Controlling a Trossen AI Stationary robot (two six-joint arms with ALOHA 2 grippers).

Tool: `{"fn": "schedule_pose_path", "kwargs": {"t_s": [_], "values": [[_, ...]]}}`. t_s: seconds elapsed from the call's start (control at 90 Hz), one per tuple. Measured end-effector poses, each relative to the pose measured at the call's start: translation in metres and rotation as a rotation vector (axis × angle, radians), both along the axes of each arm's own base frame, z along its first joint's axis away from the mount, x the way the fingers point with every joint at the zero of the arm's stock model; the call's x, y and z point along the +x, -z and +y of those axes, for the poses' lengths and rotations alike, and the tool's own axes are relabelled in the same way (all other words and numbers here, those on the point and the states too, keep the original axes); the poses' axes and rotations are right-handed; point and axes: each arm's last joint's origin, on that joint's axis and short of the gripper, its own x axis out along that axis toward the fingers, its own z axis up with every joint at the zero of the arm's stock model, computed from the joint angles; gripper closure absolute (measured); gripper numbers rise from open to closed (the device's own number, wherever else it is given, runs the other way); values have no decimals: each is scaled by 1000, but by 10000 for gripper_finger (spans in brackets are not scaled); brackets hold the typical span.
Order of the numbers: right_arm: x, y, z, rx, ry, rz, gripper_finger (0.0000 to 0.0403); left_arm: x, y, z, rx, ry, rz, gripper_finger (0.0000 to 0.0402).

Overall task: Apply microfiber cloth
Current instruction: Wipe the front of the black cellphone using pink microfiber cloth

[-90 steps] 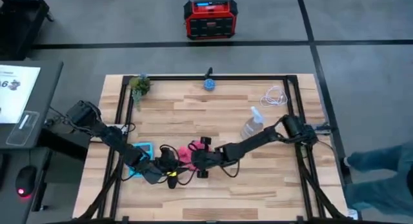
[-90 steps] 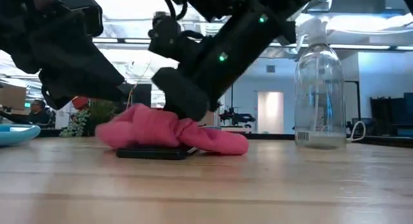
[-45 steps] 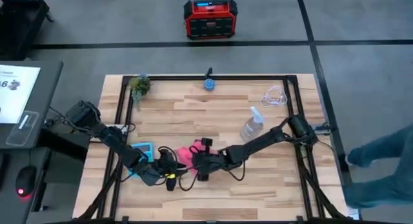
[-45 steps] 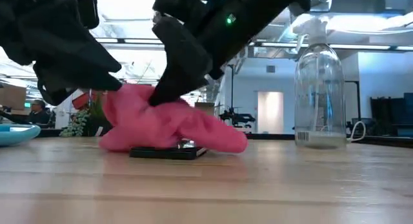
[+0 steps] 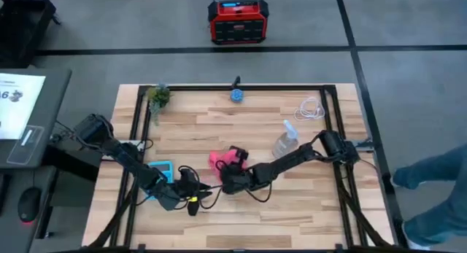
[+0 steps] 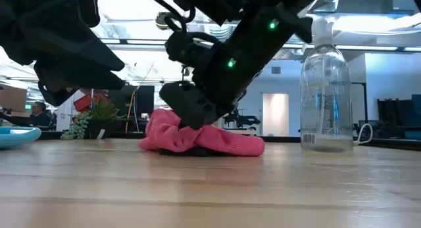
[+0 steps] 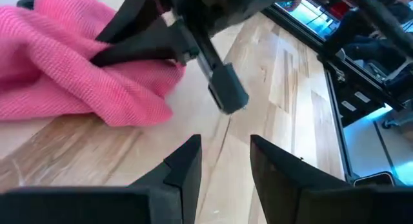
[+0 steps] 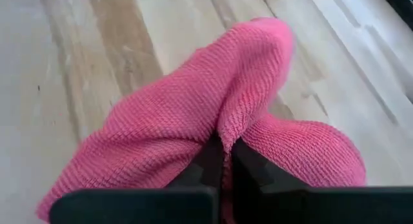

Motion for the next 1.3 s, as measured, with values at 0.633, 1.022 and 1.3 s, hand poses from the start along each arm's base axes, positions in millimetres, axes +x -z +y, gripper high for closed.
{"fn": "schedule_pose_path", "kwargs": {"t_s": [0.633, 1.022, 1.3], "values": [[-13, -10, -30, -21, 160, 100, 403, -3, 0, -4, 4, 10, -2, 295], [8, 23, -15, 92, 2, 34, 403, -3, 1, -4, 11, 5, 1, 295], [-1, -21, -3, 19, -81, 5, 403, -4, 0, -4, 26, -24, -18, 295]]}}
